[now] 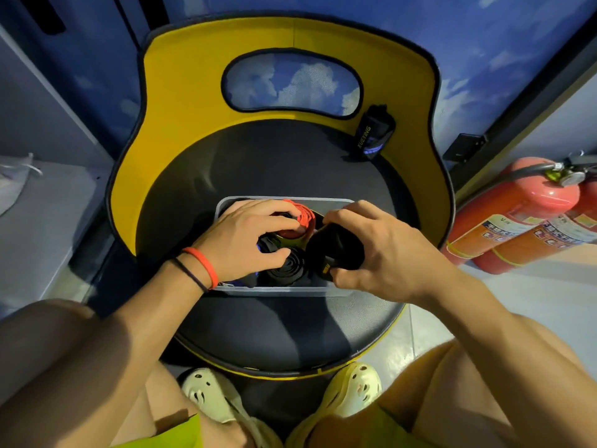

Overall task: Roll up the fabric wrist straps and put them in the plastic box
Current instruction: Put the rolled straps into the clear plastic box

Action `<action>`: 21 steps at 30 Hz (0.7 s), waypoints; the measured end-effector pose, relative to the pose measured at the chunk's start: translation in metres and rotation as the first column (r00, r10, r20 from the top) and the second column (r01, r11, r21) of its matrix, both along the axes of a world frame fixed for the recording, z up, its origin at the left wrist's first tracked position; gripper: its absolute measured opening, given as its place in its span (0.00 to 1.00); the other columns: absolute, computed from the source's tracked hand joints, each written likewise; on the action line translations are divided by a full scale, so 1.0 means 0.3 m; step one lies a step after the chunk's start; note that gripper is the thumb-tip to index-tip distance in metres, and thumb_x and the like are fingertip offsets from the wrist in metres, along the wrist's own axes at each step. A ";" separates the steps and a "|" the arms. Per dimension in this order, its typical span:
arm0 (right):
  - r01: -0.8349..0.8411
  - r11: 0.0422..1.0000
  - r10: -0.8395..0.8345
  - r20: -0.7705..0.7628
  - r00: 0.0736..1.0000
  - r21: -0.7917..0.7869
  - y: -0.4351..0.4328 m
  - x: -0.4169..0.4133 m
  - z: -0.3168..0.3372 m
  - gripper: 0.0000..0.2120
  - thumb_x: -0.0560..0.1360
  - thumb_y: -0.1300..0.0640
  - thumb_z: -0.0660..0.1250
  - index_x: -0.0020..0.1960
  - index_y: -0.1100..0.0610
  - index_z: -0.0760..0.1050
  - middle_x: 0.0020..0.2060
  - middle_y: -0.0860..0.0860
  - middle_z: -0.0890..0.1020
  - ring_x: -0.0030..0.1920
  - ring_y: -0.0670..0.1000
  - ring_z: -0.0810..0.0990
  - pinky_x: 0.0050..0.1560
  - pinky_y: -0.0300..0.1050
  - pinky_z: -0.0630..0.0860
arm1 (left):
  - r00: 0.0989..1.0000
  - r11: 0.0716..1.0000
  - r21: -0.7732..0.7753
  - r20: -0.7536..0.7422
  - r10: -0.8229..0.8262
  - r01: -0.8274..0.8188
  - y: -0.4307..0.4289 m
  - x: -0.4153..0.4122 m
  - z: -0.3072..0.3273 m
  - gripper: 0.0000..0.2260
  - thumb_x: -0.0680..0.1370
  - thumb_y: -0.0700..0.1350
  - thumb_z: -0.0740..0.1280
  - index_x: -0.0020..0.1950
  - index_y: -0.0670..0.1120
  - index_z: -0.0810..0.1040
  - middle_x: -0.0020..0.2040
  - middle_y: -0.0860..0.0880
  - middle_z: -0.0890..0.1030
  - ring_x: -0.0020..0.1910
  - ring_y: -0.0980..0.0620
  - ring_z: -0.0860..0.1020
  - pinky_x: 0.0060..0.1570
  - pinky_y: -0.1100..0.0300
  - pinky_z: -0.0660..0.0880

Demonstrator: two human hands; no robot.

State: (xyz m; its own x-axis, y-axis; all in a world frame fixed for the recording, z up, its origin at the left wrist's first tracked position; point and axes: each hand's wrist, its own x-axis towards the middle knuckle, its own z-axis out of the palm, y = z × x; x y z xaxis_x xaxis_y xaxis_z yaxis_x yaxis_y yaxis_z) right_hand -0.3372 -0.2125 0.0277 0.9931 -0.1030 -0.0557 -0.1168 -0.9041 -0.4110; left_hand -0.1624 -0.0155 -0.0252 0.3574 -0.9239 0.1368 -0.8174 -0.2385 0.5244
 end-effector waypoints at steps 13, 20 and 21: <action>0.148 0.971 -0.169 -0.099 0.981 -0.185 0.059 0.054 0.002 0.29 0.67 0.38 0.72 0.66 0.40 0.68 0.59 0.45 0.72 0.55 0.52 0.75 0.41 0.49 0.76 | 0.998 0.983 0.175 0.040 -0.056 0.049 0.006 -0.001 0.002 0.15 0.77 0.50 0.60 0.59 0.62 0.80 0.73 0.60 0.64 0.74 0.52 0.61 0.74 0.50 0.54; 0.015 0.953 -0.089 -0.234 0.968 -0.301 0.078 0.089 0.026 0.35 0.69 0.35 0.72 0.72 0.40 0.64 0.60 0.48 0.71 0.61 0.54 0.74 0.44 0.49 0.73 | 0.991 0.977 0.212 0.127 -0.050 0.022 -0.001 -0.025 0.017 0.16 0.75 0.67 0.61 0.53 0.60 0.80 0.73 0.59 0.61 0.73 0.53 0.59 0.74 0.48 0.55; -0.012 0.954 -0.066 -0.249 0.966 -0.298 0.073 0.092 0.034 0.34 0.69 0.34 0.71 0.71 0.40 0.65 0.59 0.48 0.72 0.60 0.54 0.75 0.45 0.49 0.73 | 0.990 0.978 0.210 0.137 -0.045 0.016 -0.006 -0.027 0.019 0.18 0.74 0.69 0.62 0.54 0.60 0.80 0.72 0.59 0.61 0.72 0.53 0.59 0.74 0.49 0.55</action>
State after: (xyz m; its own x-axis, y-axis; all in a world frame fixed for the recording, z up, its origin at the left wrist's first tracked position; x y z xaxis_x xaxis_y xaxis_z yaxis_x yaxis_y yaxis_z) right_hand -0.3095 -0.1905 0.0381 0.9466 -0.1797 -0.2676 -0.2077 -0.9749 -0.0800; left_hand -0.1706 -0.0172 -0.0196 0.3193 -0.9476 -0.0124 -0.8878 -0.3037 0.3458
